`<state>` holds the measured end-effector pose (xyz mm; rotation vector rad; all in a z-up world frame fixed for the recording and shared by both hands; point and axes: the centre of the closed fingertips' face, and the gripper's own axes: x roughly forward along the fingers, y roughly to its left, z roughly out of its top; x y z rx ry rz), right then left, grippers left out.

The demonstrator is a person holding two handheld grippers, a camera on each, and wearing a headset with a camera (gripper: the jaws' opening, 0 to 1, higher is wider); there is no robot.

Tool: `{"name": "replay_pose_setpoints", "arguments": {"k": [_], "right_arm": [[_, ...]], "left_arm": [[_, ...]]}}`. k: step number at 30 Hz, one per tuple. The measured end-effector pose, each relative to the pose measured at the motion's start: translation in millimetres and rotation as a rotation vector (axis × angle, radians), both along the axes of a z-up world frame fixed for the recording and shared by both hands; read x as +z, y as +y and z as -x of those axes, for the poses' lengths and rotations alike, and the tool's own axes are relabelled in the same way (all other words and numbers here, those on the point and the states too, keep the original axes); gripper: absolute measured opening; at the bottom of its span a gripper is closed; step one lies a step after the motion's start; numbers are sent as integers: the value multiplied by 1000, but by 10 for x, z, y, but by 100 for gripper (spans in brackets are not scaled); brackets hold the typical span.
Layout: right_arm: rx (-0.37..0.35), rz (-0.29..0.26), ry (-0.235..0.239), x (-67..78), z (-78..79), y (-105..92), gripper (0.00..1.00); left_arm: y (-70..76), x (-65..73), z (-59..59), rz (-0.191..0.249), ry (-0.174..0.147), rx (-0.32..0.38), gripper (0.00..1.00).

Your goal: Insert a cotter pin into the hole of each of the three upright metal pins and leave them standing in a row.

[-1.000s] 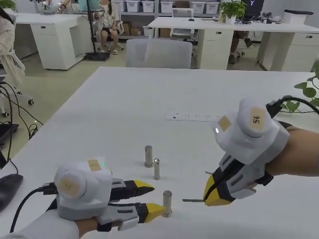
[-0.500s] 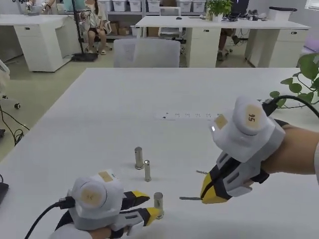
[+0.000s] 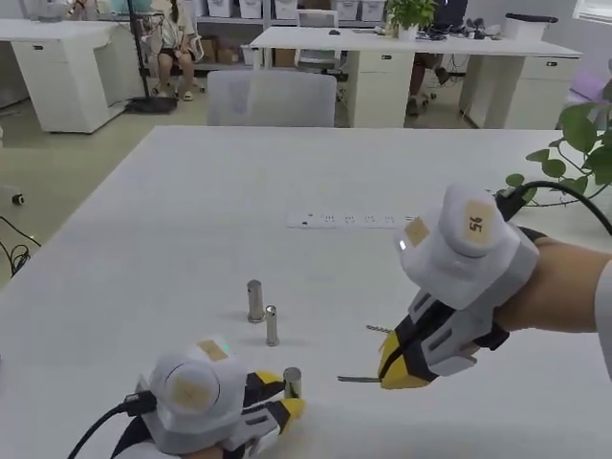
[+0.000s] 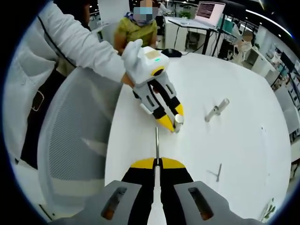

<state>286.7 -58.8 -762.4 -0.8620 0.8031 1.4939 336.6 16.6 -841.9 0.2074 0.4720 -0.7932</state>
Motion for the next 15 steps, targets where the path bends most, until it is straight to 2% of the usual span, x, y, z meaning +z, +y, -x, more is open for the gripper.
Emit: {"name": "replay_pose_setpoints", "arguments": {"k": [7, 15], "right_arm": [[-5, 6, 3, -18, 2, 0, 3], [-5, 11, 6, -35, 25, -15, 3]], "left_arm": [[4, -7, 11, -8, -12, -31, 11], [-3, -3, 22, -6, -8, -140, 11]]}}
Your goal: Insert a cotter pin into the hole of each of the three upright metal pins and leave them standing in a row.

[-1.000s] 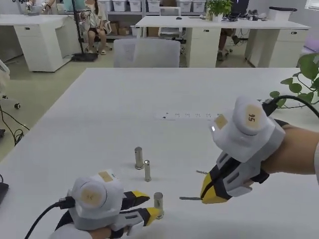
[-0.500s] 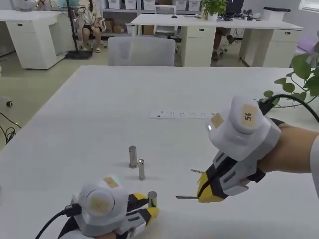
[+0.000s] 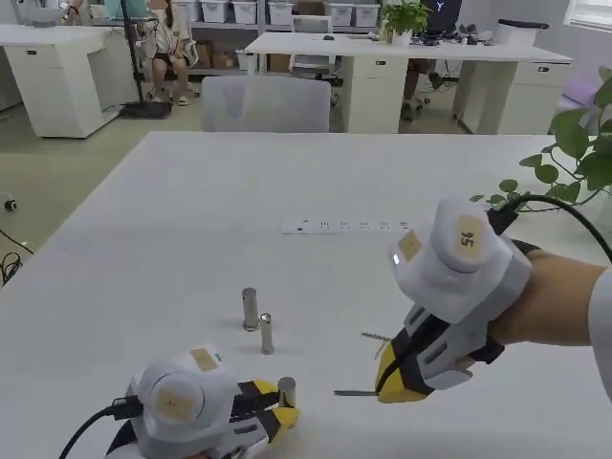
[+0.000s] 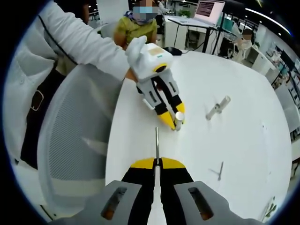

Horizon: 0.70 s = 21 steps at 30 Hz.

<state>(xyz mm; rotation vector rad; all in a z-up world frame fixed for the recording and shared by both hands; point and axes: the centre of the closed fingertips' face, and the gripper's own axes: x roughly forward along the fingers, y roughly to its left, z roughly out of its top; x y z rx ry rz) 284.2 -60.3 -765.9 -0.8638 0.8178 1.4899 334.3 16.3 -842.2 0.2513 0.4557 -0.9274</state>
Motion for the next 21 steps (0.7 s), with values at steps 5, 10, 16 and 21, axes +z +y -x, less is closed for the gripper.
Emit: {"name": "replay_pose_setpoints", "arguments": {"k": [5, 10, 16, 21], "right_arm": [[-10, 0, 3, -20, -5, -10, 3], [-11, 4, 7, -42, 3, 12, 3], [-9, 25, -1, -79, -3, 37, 3], [-42, 65, -9, -166, -27, 65, 3]], "left_arm": [[-6, -4, 17, 3, 13, -76, 10], [-25, -2, 74, 14, 23, -147, 10], [-58, 5, 144, 22, 26, -220, 10], [-62, 8, 176, 35, 33, -260, 10]]}}
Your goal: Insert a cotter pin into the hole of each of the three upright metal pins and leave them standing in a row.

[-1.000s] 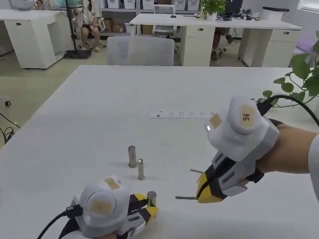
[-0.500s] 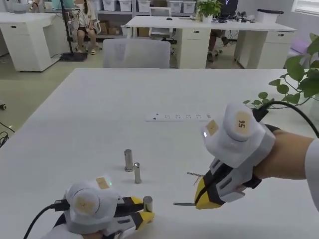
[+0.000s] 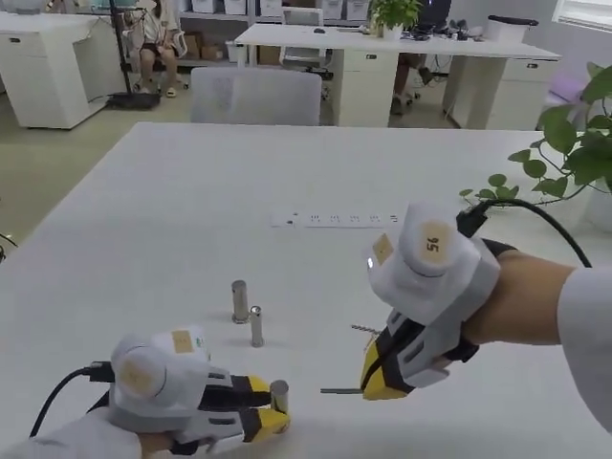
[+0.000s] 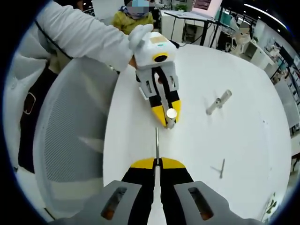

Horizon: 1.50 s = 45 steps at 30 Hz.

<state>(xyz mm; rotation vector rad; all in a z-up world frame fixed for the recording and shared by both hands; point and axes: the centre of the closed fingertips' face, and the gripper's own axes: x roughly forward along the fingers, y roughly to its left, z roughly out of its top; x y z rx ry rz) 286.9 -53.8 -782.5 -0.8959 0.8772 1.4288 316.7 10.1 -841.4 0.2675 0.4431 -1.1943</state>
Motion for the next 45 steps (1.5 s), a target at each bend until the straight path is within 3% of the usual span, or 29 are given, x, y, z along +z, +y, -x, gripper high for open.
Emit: {"name": "replay_pose_setpoints", "arguments": {"k": [7, 19, 45], "right_arm": [[-77, 20, 9, -102, -3, 35, 3], [-182, 28, 14, -239, -39, 145, 3], [-225, 26, 17, -367, -78, 257, 3]], "left_arm": [[-7, 1, 26, 2, -2, -35, 10], [-14, 1, 41, 0, -10, -36, 10], [-8, -5, 64, 3, -18, -28, 10]]}}
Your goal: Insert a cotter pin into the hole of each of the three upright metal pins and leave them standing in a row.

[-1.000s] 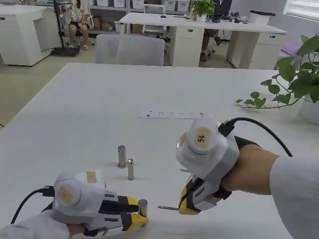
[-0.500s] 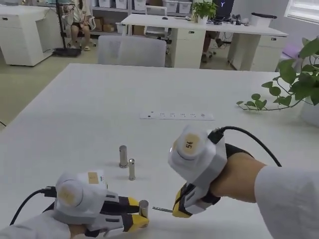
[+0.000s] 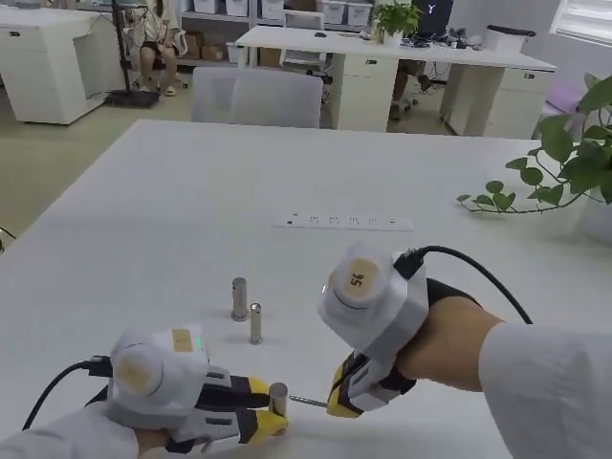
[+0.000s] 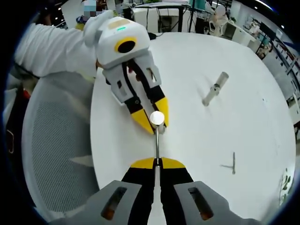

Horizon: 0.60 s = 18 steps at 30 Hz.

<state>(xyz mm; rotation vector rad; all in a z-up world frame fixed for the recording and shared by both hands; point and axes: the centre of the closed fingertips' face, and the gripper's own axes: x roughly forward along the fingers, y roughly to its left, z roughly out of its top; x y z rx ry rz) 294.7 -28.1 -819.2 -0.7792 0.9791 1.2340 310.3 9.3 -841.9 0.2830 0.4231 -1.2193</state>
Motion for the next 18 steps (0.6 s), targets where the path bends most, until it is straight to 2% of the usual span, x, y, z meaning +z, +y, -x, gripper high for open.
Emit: {"name": "replay_pose_setpoints", "arguments": {"k": [18], "right_arm": [[10, 5, 6, -27, -20, 35, 3]], "left_arm": [[-2, 3, 4, 8, 2, 2, 10]]}}
